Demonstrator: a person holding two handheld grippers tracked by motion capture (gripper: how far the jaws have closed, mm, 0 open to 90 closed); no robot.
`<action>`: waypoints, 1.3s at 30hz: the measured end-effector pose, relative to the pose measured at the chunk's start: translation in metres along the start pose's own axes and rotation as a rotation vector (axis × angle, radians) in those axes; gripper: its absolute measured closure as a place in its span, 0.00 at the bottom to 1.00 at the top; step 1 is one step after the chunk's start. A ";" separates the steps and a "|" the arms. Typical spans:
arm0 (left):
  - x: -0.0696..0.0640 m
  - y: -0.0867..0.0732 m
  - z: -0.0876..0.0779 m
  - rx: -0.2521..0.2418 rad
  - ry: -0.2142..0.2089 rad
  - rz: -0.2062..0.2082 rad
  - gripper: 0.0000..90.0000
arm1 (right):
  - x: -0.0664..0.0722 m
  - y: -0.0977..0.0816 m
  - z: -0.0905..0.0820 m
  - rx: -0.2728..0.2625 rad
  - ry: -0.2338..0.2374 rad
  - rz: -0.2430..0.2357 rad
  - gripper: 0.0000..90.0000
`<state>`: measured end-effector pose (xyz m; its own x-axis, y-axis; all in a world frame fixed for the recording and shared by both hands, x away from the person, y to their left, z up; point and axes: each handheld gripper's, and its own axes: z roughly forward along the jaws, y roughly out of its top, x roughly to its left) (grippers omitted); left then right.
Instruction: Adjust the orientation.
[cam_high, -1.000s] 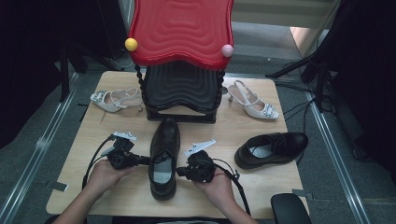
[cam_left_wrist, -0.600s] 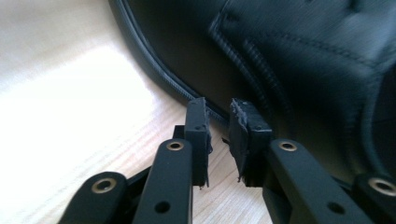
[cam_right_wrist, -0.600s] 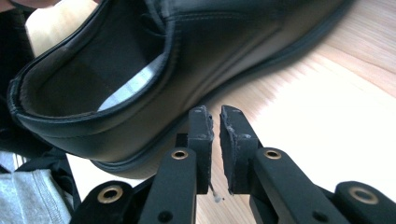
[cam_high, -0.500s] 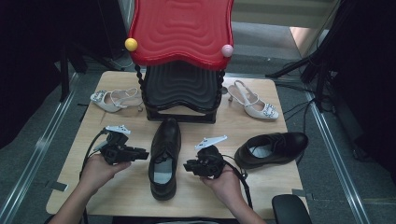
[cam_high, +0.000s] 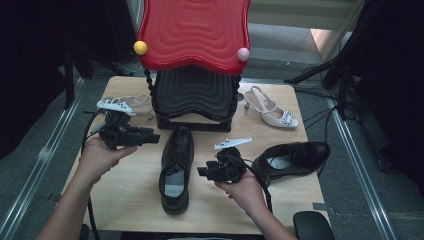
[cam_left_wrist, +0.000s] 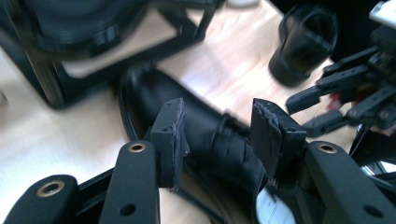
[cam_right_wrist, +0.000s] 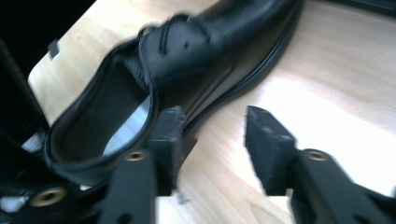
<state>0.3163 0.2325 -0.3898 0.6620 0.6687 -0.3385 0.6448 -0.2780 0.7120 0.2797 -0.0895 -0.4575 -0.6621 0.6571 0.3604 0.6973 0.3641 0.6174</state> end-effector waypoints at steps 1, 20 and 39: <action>-0.001 0.004 -0.002 0.000 0.004 0.007 0.62 | 0.001 0.003 0.000 0.019 0.006 0.034 0.62; -0.024 0.076 -0.019 -0.097 -0.002 0.100 0.63 | 0.026 0.035 0.023 0.247 -0.012 0.187 0.57; -0.018 0.087 -0.018 -0.108 -0.023 0.123 0.63 | 0.025 0.026 0.079 0.355 -0.083 0.232 0.66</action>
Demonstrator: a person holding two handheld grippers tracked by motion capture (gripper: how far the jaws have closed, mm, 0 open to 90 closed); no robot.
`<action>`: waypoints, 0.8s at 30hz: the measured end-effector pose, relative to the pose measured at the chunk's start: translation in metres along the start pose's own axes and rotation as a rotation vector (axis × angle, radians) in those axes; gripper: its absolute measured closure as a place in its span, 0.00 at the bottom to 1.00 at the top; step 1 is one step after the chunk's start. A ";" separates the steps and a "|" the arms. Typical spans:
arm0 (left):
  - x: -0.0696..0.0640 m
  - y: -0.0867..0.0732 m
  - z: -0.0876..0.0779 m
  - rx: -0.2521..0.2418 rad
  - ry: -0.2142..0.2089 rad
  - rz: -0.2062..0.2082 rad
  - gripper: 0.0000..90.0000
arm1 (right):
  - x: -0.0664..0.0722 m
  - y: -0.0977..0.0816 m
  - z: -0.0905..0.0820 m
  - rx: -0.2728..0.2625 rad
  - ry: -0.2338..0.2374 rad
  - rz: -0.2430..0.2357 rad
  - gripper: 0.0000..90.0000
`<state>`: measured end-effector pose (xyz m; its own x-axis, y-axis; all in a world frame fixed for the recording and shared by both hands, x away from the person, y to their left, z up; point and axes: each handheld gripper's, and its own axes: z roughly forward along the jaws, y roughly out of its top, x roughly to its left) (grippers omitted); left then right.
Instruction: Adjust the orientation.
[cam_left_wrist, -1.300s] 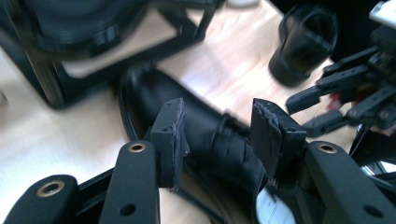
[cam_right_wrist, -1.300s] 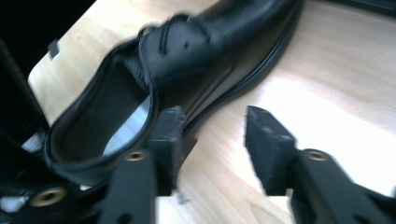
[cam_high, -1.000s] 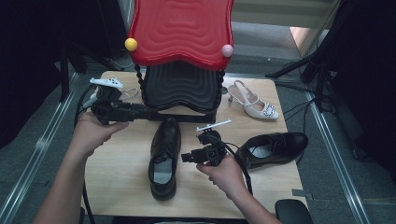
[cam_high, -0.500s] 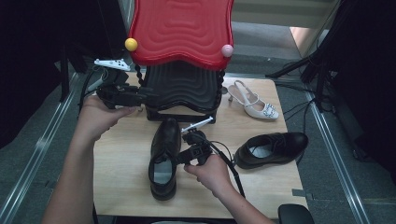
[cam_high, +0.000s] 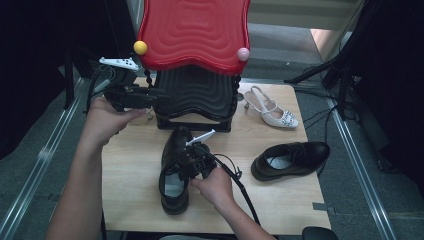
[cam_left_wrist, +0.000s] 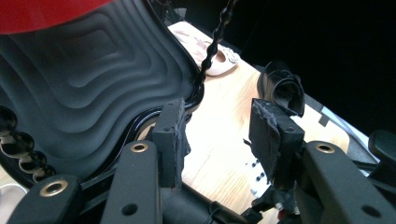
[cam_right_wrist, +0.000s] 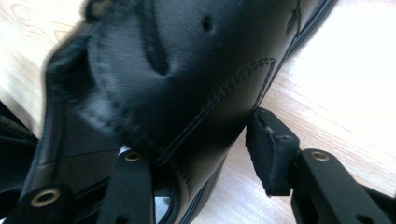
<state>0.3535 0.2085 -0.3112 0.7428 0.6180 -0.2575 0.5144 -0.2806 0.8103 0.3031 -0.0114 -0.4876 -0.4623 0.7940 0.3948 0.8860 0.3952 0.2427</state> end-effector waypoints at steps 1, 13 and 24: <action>0.000 0.000 0.000 0.003 0.003 0.004 0.63 | -0.001 0.000 0.002 0.005 -0.002 -0.005 0.67; 0.005 -0.003 -0.005 -0.008 0.021 0.014 0.61 | -0.006 -0.003 0.004 0.007 -0.003 -0.011 0.86; 0.004 -0.004 -0.003 0.005 0.053 0.017 0.61 | -0.016 -0.001 0.001 0.008 0.047 0.021 0.97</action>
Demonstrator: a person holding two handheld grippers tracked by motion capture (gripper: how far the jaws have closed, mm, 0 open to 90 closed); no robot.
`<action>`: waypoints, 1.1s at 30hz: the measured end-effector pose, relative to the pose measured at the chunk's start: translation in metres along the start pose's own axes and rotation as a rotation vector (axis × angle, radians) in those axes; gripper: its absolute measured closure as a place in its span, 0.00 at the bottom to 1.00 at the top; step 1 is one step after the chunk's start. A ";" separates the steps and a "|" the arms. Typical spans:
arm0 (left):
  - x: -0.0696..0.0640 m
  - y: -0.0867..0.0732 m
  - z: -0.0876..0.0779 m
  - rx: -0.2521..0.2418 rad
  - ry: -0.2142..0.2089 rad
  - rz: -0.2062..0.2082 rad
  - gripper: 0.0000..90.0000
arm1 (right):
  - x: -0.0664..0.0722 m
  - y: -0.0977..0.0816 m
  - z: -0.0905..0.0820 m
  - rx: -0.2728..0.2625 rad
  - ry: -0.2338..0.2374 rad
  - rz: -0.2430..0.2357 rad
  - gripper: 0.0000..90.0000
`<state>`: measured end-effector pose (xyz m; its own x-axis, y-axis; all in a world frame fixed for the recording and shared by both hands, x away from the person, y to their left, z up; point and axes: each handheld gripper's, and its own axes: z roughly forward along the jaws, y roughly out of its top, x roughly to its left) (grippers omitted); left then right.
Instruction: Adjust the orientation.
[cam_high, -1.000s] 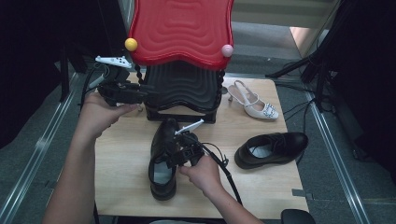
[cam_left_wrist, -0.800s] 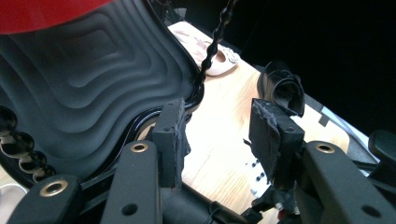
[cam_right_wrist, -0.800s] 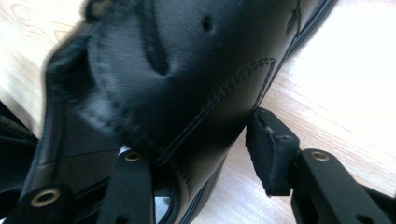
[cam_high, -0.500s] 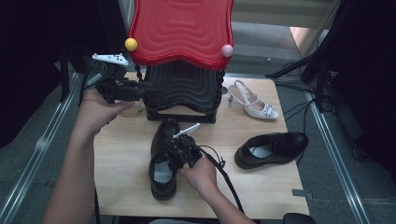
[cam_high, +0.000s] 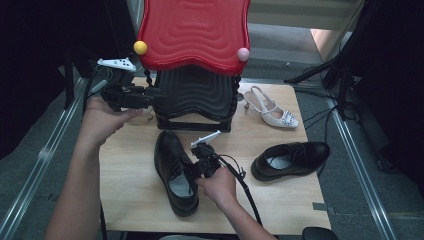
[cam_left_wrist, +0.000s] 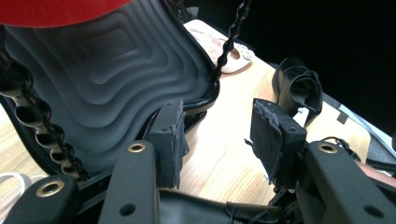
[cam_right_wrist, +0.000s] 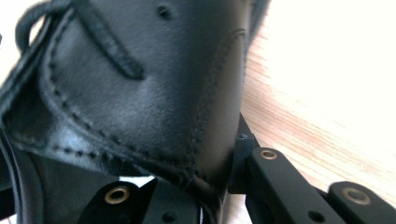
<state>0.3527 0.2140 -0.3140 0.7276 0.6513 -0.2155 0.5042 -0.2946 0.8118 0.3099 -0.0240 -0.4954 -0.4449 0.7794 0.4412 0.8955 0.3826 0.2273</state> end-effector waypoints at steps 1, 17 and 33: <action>0.000 0.000 0.000 0.001 0.003 0.001 0.61 | 0.001 0.001 0.000 0.006 -0.005 -0.011 0.97; 0.001 -0.001 0.002 0.015 -0.012 0.004 0.63 | -0.005 0.002 -0.024 -0.014 -0.020 -0.037 0.97; 0.004 0.018 -0.012 0.030 -0.099 0.110 0.66 | -0.005 0.006 -0.049 -0.057 -0.014 -0.047 0.97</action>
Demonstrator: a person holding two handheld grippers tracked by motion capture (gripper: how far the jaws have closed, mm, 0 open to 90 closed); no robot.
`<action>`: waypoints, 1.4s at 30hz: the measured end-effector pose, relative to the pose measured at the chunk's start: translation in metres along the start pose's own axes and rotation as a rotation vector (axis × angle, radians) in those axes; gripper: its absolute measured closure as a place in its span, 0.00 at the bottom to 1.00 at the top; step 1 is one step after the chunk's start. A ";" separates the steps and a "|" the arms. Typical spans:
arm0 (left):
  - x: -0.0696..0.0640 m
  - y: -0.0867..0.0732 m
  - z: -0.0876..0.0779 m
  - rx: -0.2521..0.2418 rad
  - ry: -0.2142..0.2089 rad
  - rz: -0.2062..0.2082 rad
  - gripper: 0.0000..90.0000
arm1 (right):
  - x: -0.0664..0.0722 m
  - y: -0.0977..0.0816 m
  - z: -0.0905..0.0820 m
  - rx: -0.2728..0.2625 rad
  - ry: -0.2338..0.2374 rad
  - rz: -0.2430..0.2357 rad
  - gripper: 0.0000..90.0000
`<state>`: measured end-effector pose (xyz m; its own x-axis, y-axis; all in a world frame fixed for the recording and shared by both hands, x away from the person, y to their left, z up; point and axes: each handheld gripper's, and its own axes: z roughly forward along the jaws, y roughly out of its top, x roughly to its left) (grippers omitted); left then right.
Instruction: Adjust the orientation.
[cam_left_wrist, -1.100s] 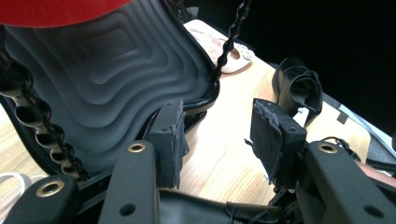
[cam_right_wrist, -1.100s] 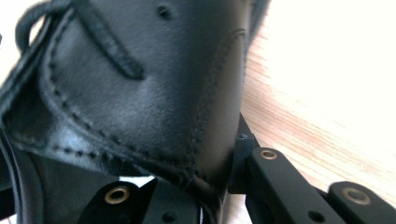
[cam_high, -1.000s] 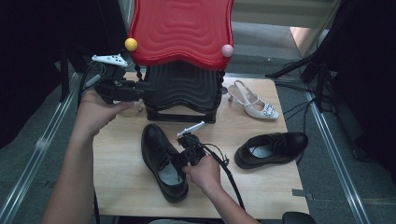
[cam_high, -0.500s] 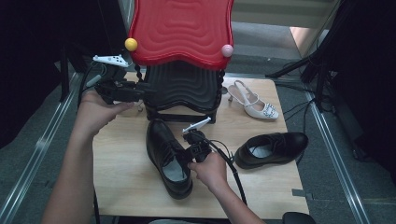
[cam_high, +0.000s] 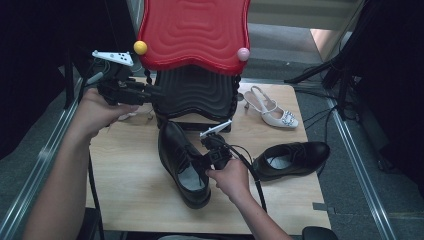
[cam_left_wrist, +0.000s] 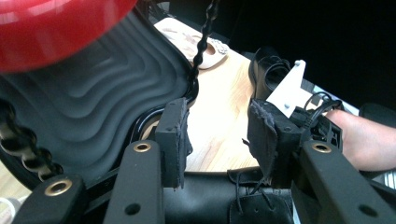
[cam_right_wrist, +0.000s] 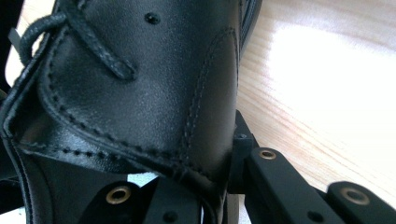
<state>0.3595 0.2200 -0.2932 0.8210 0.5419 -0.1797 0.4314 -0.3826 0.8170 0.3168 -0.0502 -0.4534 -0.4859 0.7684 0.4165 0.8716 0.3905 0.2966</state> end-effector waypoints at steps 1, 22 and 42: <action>0.000 0.005 -0.002 0.003 0.015 0.014 0.69 | 0.000 0.000 -0.001 -0.001 0.001 0.000 0.97; 0.022 0.072 -0.005 -0.027 0.165 0.060 1.00 | 0.006 0.008 -0.034 -0.046 0.017 -0.044 0.97; 0.031 0.074 0.009 -0.004 0.224 0.064 1.00 | 0.002 0.051 -0.071 -0.169 -0.021 -0.005 0.97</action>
<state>0.4204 0.2019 -0.2435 0.7433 0.6689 -0.0016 0.3788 -0.4189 0.8253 0.3556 -0.0645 -0.3766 -0.4875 0.7776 0.3972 0.8447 0.3049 0.4399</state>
